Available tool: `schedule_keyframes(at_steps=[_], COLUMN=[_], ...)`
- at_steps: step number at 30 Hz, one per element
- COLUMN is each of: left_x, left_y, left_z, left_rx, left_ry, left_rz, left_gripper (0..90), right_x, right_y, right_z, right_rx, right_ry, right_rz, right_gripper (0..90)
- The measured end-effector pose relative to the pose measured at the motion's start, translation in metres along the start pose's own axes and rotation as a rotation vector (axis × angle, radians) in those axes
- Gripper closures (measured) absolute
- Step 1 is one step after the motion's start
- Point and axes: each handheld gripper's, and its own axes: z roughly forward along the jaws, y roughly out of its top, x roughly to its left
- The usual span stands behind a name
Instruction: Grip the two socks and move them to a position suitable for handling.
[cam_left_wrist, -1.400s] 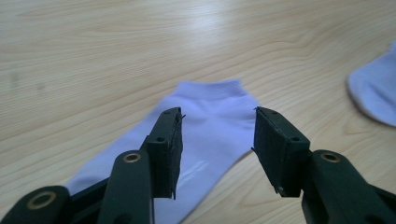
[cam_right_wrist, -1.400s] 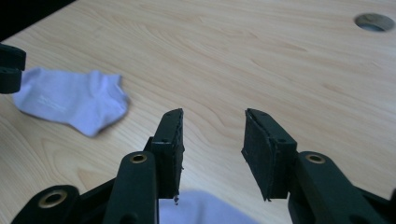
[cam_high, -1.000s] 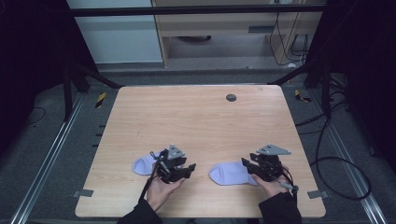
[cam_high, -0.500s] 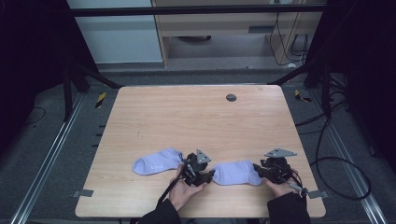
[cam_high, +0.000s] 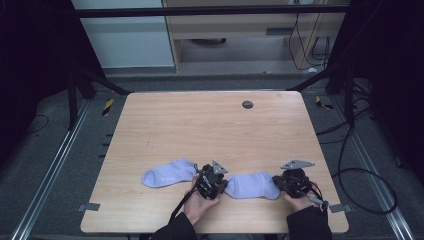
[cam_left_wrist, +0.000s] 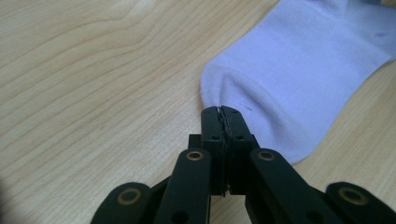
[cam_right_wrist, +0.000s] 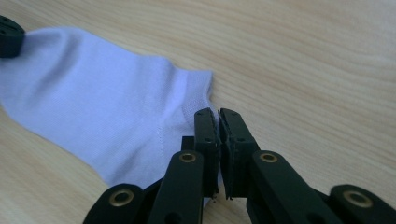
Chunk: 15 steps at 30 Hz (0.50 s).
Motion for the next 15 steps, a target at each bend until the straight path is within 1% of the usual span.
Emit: schedule_keyframes(at_steps=[4,6,9,12,13,15], left_x=[0.007,0.011,0.016,0.021,0.023,0.027], left_y=[-0.001,-0.002,-0.006,-0.014,-0.017,-0.024], left_z=[-0.016,-0.025,-0.038,-0.048,-0.051,-0.055], left_rx=[-0.017,-0.023,-0.024,-0.015,-0.013,0.002], left_ry=[-0.013,-0.017,-0.012,-0.010,-0.009,-0.007], left_rz=[-0.006,-0.009,0.001,0.007,-0.001,0.004], left_gripper=[88.6,88.6,88.6,88.6,88.6,88.6], right_x=[0.009,0.015,0.026,0.037,0.041,0.049], right_y=[0.007,0.011,0.016,0.020,0.021,0.022], right_z=[-0.012,-0.018,-0.026,-0.026,-0.025,-0.021], right_rx=[-0.046,-0.059,-0.084,-0.088,-0.084,-0.076], right_ry=[0.028,0.038,0.060,0.087,0.097,0.114], right_rz=[-0.006,-0.013,-0.025,-0.039,-0.042,-0.053], right_gripper=[86.8,86.8,86.8,86.8,86.7,86.7])
